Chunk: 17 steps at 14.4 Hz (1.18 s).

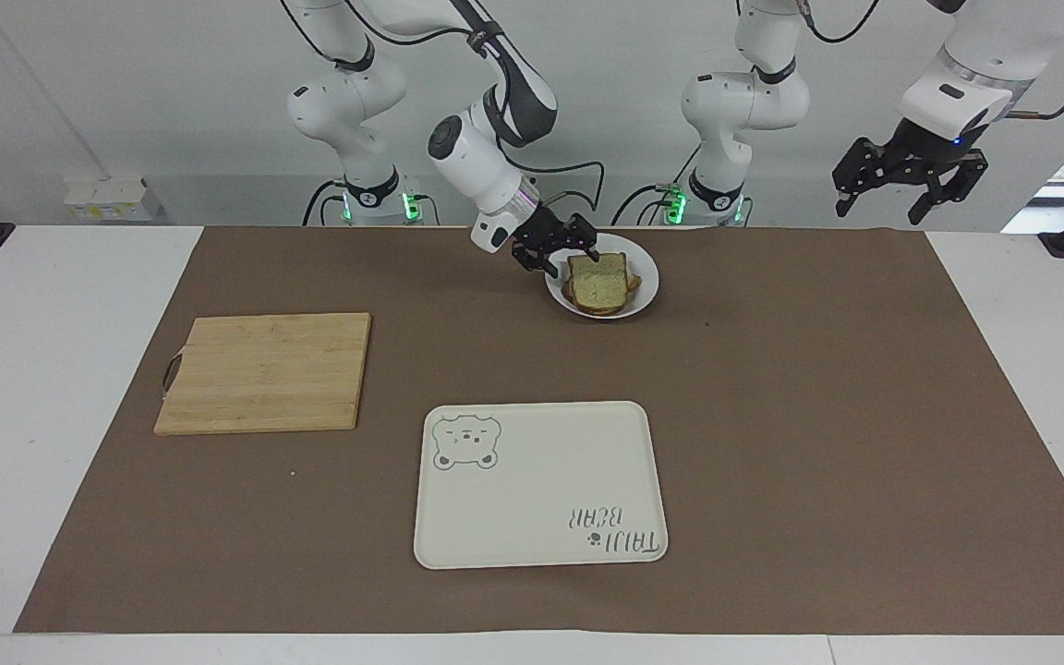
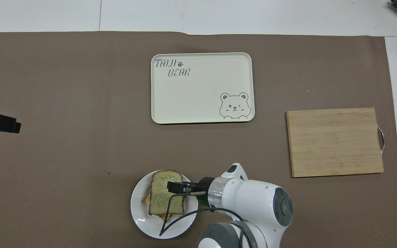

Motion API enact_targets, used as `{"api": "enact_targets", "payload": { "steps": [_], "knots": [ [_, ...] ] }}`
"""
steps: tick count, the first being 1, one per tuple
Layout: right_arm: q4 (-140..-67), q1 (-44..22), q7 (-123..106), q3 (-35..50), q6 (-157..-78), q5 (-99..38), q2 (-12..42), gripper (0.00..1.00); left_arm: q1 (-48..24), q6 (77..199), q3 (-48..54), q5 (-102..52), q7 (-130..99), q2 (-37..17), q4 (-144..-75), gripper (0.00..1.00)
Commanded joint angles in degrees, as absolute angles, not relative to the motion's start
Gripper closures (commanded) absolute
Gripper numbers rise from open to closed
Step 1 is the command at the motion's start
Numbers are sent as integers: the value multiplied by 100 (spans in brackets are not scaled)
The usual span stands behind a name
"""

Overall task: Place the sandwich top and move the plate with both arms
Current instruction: 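Lower the bread onto the egg and open the right gripper, then withdraw the right gripper to the board while the left gripper reaches in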

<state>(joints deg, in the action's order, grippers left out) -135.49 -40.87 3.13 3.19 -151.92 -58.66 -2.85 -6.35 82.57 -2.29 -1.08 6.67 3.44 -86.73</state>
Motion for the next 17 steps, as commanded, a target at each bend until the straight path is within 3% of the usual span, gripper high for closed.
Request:
{"api": "enact_targets", "payload": {
  "steps": [1,11,17],
  "knots": [
    [-13142,-3702,352,343,-14909,-5443,-255,0,-606,8279,-211,-26,615,483,-8833,0],
    [-10892,-1768,361,360,-11860,-2517,97,0,-616,8271,-193,-26,615,492,-8833,0],
    [-10257,-950,325,325,-10548,-777,-17,0,-694,8305,-158,-96,563,492,-8850,0]
  ]
}}
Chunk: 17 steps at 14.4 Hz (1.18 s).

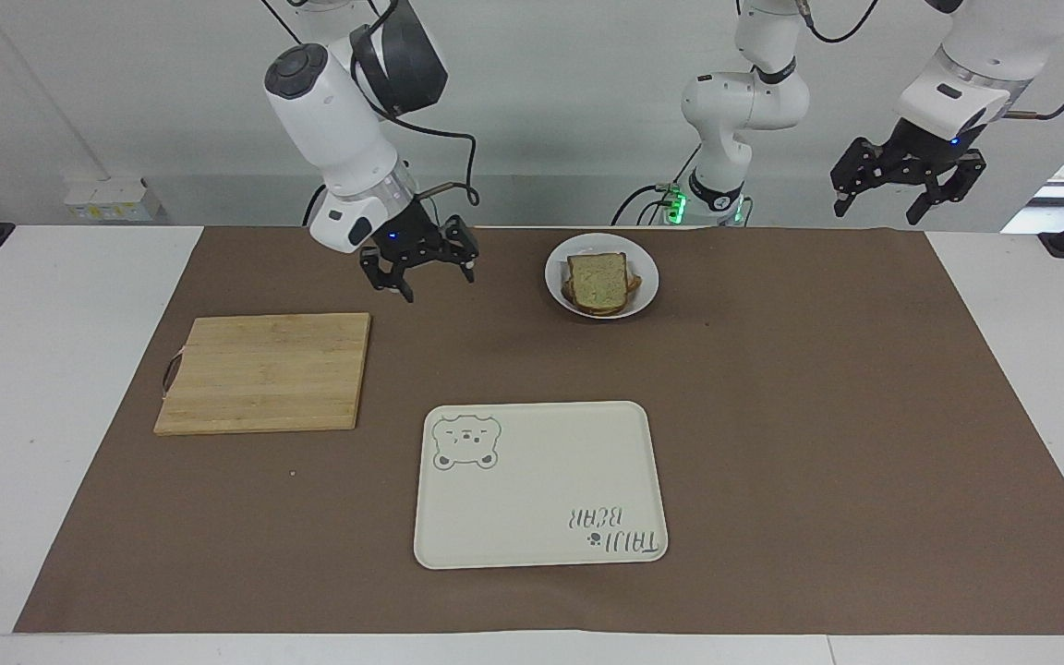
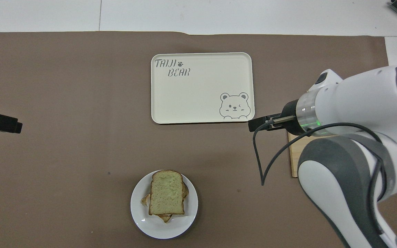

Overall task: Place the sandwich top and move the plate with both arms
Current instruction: 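Withdraw the right gripper to the board while the left gripper reaches in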

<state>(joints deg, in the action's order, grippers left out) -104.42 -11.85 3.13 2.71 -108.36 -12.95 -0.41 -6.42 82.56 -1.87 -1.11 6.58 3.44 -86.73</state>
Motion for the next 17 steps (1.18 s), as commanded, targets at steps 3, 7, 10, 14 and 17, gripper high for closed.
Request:
{"api": "enact_targets", "payload": {
  "steps": [3,7,10,14,17],
  "knots": [
    [-10231,-546,325,316,-10126,-150,-228,0,-633,8419,-176,-728,659,501,-8955,0],
    [-9801,43,316,325,-9669,79,-229,0,-694,8876,-176,-1062,676,746,-9727,0],
    [-9484,298,316,325,-9344,70,-202,0,-721,9525,-123,-1431,1113,1106,-10815,0],
    [-8869,492,325,343,-8615,53,-141,0,-913,10247,-123,-1696,1863,1608,-12477,0],
    [-9017,510,334,343,-8657,1,-220,0,-1046,10861,-123,-2186,1986,1766,-13470,0]
  ]
}}
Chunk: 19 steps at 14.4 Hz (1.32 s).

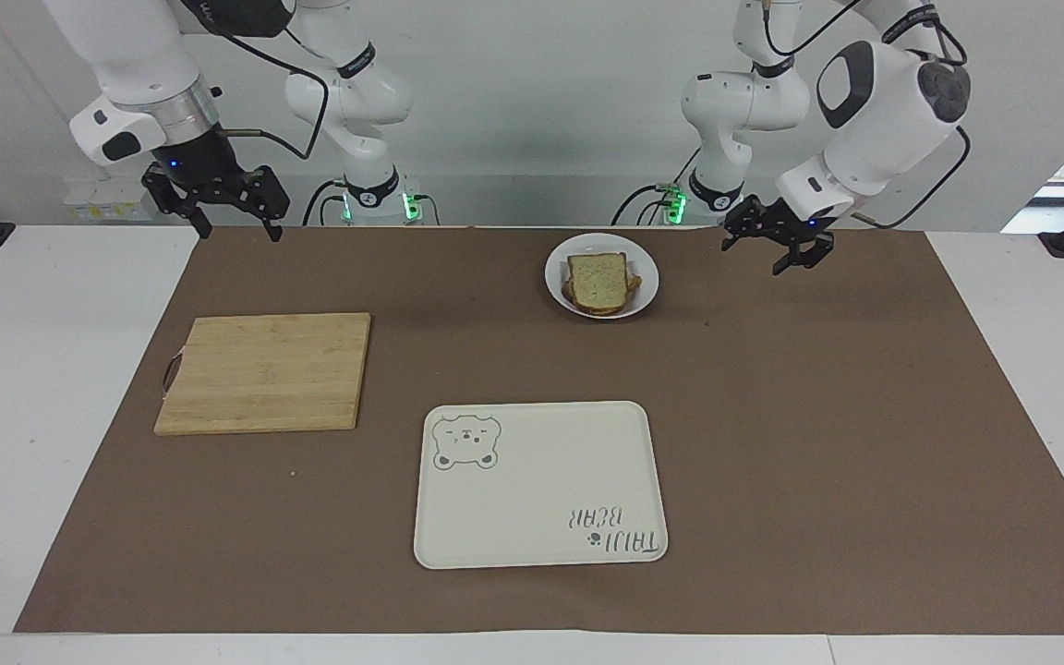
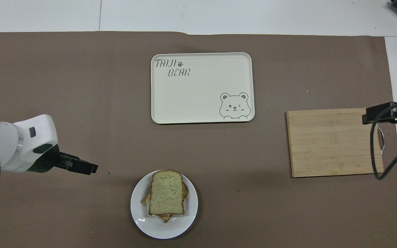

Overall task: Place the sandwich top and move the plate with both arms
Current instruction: 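Move the left gripper to the plate rim and grip it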

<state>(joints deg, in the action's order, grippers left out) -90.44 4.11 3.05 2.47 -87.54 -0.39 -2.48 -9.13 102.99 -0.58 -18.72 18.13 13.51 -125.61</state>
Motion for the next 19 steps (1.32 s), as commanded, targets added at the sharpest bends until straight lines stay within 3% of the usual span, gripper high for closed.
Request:
{"api": "enact_targets", "payload": {
  "steps": [1,5,14,18,19],
  "knots": [
    [-9018,501,325,343,-8683,-35,-220,0,-1046,11133,-123,-2371,2108,1888,-13830,0],
    [-9018,483,325,352,-8684,-35,-220,0,-1063,11583,-123,-2794,2487,2066,-14676,0],
    [-9018,492,325,352,-8684,-35,-220,0,-2196,13033,-132,-3786,2505,1846,-15661,1],
    [-9018,492,325,352,-8684,-35,-220,0,-2338,13061,-132,-3981,2496,1881,-15838,24],
    [-9018,492,325,352,-8684,-35,-220,0,-2338,13034,-132,-3981,2479,1898,-15847,41]
  ]
}}
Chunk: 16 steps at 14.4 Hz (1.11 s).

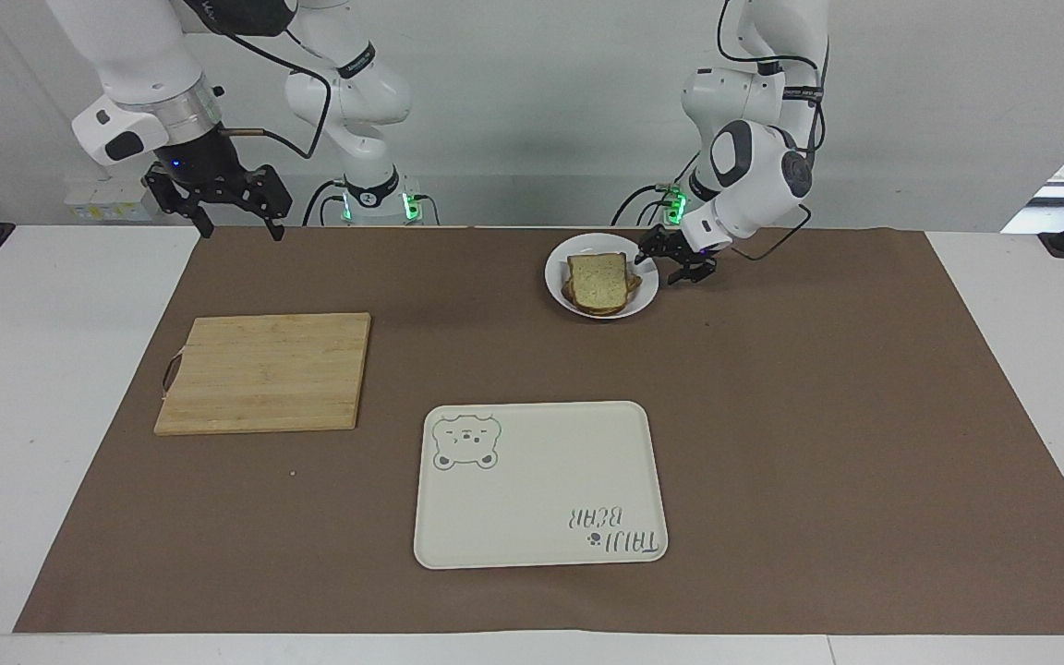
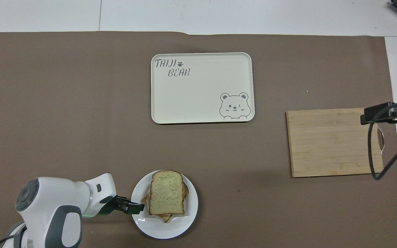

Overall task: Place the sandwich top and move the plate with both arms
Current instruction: 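Move the left gripper to the plate rim and grip it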

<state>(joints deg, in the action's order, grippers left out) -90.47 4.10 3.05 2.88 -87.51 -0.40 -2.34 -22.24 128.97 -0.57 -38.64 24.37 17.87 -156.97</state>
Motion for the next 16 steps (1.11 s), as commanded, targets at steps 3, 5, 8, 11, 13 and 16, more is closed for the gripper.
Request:
{"api": "enact_targets", "payload": {
  "steps": [3,5,8,11,13,16],
  "knots": [
    [-9018,492,325,352,-8684,-35,-220,0,-2338,12859,-141,-3981,2479,1951,-15917,100],
    [-9018,492,325,352,-8684,-35,-220,0,-2338,12841,-141,-3981,2479,1934,-15970,100],
    [-9018,492,325,352,-8684,-35,-220,0,-2268,12823,-167,-3990,2479,1916,-15970,100],
    [-9018,492,325,352,-8684,-35,-220,0,-2154,12718,-176,-4392,2583,1899,-15952,100],
    [-9018,492,325,352,-8684,-35,-220,0,-1734,12421,-176,-4893,3143,1855,-15865,100],
    [-9018,492,325,352,-8684,-35,-220,0,-943,11700,-176,-5386,3691,1627,-15540,100]
  ]
}}
